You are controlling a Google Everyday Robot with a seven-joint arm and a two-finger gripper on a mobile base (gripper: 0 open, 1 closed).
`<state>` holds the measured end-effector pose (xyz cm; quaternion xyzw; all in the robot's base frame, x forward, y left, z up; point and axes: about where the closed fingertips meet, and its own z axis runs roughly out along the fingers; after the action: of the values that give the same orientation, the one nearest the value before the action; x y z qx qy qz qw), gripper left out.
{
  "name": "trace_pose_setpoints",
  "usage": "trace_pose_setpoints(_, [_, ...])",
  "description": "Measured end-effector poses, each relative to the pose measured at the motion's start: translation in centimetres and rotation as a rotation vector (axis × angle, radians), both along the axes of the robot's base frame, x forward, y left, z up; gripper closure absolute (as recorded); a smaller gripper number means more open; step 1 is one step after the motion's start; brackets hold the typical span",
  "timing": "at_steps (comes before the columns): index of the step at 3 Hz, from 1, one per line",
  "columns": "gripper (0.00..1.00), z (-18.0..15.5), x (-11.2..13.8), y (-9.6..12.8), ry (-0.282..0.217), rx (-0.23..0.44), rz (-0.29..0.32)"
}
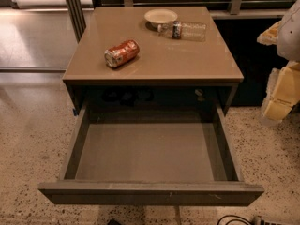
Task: Place coke can into top drawer
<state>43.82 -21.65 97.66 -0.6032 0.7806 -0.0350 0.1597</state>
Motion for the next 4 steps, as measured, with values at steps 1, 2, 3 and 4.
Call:
trace_pose_setpoints(1, [0.00, 0.1, 0.2, 0.1, -0.004, 0.001, 0.003])
trace_pose_setpoints(2, [0.00, -0.5, 2.6, 1.4, -0.008, 0.030, 0.046])
trace_pose_setpoints(3, [0.00, -0.5, 2.6, 1.4, -0.008, 0.030, 0.046])
trace_pose_setpoints(4, [0.00, -0.4, 3.6, 2.0, -0.014, 0.025, 0.072])
